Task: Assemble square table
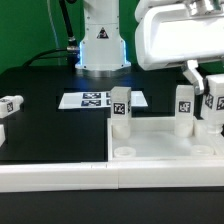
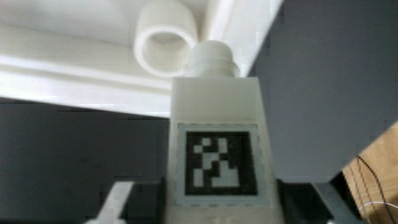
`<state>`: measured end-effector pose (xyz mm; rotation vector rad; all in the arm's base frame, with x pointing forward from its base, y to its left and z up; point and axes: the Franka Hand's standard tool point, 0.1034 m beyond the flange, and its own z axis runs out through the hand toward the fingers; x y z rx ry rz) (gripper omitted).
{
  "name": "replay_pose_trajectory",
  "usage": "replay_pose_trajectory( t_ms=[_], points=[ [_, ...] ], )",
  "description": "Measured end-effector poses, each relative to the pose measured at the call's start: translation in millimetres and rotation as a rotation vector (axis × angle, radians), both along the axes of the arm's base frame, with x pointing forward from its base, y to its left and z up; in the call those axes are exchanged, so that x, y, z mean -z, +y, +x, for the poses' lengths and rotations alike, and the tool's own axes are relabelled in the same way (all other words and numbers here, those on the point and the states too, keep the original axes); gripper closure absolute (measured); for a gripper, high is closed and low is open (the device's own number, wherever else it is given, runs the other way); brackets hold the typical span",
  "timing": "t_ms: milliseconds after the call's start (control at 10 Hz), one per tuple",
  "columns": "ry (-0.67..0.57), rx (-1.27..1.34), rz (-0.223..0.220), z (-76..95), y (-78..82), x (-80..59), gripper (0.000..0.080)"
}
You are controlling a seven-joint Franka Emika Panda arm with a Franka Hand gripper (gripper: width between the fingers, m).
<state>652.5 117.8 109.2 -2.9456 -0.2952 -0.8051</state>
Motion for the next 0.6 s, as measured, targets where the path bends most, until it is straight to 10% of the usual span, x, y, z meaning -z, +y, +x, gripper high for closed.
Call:
replay_pose_trajectory(
  t_ms=[600],
  points=[
    [0.009, 0.012, -0.013, 6.1, -16.3, 12.1, 0.0509]
  ],
)
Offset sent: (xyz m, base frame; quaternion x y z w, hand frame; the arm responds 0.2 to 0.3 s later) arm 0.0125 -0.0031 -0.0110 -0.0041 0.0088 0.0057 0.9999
